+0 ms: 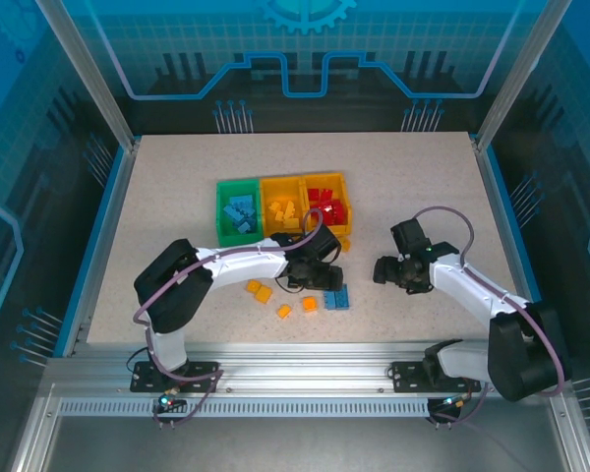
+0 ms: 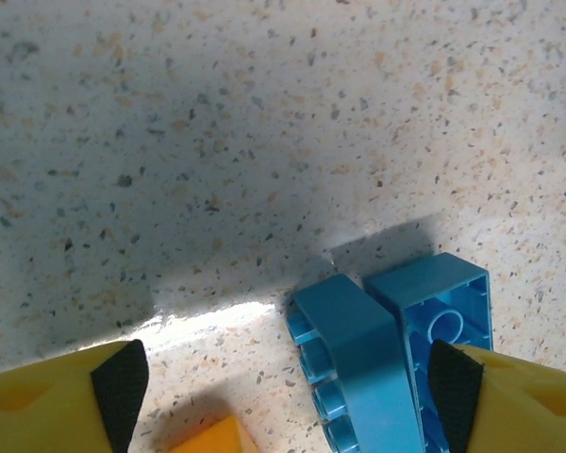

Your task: Sort the legos into containers by color

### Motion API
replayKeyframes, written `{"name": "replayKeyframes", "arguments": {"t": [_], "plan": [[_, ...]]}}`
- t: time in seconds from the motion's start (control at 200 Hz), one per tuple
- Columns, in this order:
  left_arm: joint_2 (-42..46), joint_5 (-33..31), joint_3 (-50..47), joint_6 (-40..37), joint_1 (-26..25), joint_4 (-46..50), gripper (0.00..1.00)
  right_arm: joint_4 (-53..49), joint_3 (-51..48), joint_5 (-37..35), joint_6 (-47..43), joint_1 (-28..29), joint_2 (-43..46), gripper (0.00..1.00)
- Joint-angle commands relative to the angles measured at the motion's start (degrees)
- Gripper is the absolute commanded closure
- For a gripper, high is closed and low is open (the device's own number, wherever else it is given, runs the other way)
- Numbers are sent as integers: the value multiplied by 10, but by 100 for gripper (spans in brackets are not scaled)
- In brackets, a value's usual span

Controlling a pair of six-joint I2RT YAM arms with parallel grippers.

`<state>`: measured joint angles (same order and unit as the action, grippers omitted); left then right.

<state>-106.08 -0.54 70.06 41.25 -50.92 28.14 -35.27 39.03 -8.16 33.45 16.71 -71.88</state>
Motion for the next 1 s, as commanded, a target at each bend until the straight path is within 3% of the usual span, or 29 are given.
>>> {"name": "replayKeyframes", "arguments": {"t": [0.0,0.17,0.42,0.665,0.995], "plan": [[-17,11,22,11,-9,25,25,4,-5,6,0,-11,11,18],[-24,10,30,15,-16,28,29,5,-8,6,-1,-12,11,18],[-24,2,44,18,-22,36,25,9,-17,10,1,-11,15,18],[-30,-1,43,21,-24,46,42,8,-12,9,-1,-12,20,18],[-43,-9,55,16,-27,59,43,8,-14,8,-4,-12,20,18]]}}
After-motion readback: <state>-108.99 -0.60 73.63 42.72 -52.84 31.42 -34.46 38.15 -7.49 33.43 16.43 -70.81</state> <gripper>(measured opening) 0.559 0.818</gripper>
